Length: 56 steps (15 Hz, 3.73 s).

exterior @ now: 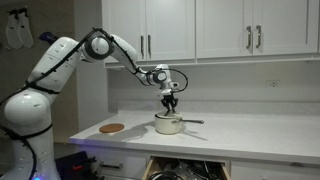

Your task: Take the lid from the pot and put it on the brown pot mat

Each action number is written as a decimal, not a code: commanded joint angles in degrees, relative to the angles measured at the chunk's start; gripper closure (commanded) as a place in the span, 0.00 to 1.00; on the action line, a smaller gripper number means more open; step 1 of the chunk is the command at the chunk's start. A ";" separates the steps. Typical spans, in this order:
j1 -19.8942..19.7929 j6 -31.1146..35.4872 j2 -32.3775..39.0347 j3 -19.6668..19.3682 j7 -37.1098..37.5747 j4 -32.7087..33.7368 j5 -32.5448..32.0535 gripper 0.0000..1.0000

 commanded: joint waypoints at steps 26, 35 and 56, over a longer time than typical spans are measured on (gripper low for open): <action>0.52 -11.71 -16.27 1.36 1.00 -8.19 -0.30 0.94; 5.51 -11.14 -21.33 5.99 -0.39 -16.42 -1.40 0.94; 12.77 -6.79 -28.01 14.85 -15.37 -30.59 2.32 0.94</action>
